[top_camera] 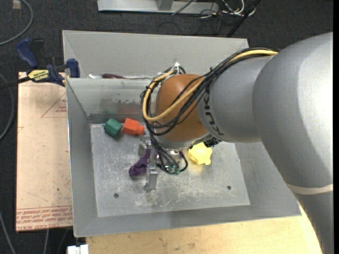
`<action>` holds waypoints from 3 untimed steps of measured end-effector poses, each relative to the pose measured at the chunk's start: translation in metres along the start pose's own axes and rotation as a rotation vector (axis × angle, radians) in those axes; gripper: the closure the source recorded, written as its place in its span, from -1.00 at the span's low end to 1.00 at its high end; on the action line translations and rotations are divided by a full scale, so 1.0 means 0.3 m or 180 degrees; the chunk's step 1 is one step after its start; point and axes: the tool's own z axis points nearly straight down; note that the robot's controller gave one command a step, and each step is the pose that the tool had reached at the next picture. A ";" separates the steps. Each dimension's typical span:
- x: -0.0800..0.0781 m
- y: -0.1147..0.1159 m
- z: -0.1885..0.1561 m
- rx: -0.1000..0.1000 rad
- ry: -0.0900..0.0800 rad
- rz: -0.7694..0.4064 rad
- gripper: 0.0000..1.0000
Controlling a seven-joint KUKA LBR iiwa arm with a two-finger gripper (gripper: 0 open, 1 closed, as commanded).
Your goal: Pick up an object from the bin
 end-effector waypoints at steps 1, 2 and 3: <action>0.167 0.011 0.011 -0.0002 0.0004 -0.0376 1.00; 0.167 0.010 0.011 -0.0002 0.0003 -0.0374 1.00; 0.163 0.018 -0.122 0.0005 0.0027 -0.0399 1.00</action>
Offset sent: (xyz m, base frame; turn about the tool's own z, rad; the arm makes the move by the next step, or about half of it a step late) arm 0.0000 0.0000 0.0000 0.0000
